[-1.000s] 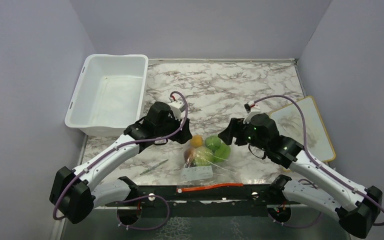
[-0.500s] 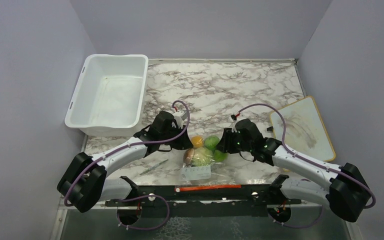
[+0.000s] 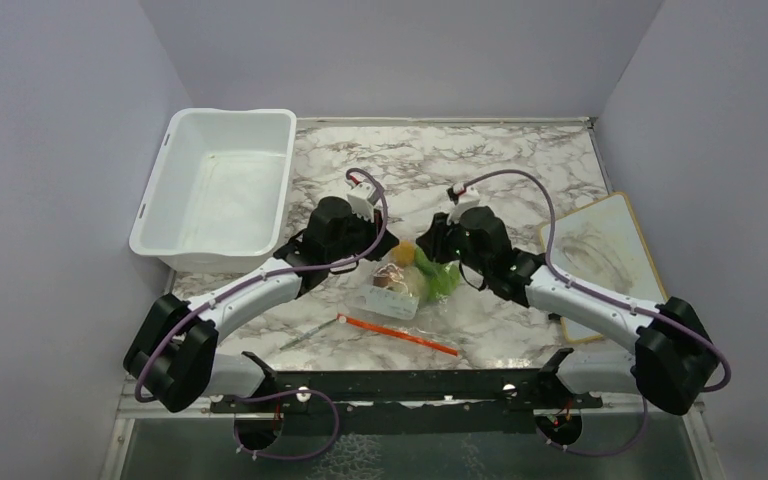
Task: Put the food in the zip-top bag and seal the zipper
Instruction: Move the zipper food storage bag to the center of the board, then reset both arms
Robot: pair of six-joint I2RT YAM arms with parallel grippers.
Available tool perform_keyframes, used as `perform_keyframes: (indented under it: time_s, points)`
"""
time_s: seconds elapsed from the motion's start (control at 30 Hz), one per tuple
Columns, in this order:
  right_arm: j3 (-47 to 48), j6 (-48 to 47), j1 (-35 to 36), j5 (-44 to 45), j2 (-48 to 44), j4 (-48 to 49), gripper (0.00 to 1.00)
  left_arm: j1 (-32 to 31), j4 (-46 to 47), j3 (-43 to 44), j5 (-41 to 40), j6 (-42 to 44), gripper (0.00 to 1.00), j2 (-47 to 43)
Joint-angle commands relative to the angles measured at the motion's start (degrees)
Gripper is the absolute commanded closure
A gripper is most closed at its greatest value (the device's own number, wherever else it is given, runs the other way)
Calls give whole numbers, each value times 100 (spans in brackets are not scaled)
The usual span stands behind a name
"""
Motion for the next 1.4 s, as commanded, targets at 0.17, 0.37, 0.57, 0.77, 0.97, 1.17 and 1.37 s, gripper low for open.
perform_keyframes:
  time_s: [0.17,0.37,0.57,0.77,0.97,1.17,1.37]
  points:
    - [796,-960,-18,712,-1029,-459,60,14,2119,-47,-675,844,100,592]
    - [747,-870,-18,686,-1780,-1007,35,12,2306,-41,-772,945,84,821]
    - [714,-676,-18,499,-2374,-1468,3,13,1967,107,-1059,1237,42,284]
    - [1142,-278,-18,685,-2702,-2337,0,10,-367,1136,-1755,986,22,-212]
    - [1602,-11,-18,773,-2924,-2994,0,7,-1909,1789,-1410,865,1,-872]
    - [1743,299,-22,968,-3102,-3277,0,6,-1988,1593,-1059,351,1,-1766]
    - [1693,69,-18,540,-3329,-3211,0,10,-2052,1469,-1124,560,1,-2508]
